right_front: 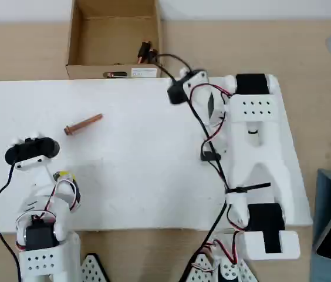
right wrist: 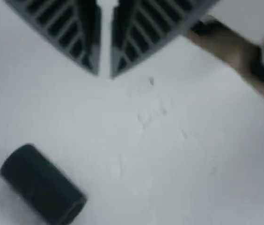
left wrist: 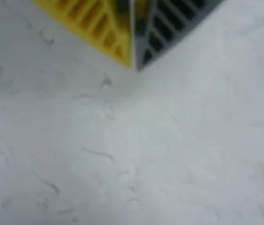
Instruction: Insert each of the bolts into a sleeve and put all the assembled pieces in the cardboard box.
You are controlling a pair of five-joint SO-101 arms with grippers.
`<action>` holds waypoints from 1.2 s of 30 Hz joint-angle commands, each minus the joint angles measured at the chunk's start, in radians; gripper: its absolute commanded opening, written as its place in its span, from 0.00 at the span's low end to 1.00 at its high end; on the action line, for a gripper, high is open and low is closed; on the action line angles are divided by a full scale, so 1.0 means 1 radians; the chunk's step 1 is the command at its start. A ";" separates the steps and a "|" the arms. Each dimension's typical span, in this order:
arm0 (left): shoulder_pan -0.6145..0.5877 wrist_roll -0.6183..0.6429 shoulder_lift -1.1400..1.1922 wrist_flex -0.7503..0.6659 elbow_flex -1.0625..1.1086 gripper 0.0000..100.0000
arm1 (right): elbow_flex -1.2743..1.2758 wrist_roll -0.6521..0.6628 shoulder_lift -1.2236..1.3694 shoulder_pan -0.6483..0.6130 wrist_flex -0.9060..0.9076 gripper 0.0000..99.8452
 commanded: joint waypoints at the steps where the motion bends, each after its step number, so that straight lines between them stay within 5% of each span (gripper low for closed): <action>1: -0.011 0.002 -0.007 -0.018 -0.005 0.00 | 0.008 0.141 -0.048 0.019 0.002 0.07; 6: -0.011 0.002 -0.007 -0.017 -0.005 0.00 | 0.010 0.321 -0.047 0.019 0.000 0.20; 11: -0.011 0.002 -0.007 -0.017 -0.005 0.00 | 0.010 0.413 -0.019 0.019 0.006 0.22; 26: -0.011 0.002 -0.007 -0.017 -0.005 0.00 | 0.012 0.489 0.156 -0.018 -0.003 0.22; 36: -0.011 0.002 -0.007 -0.017 -0.005 0.00 | 0.191 0.489 0.159 -0.058 -0.189 0.22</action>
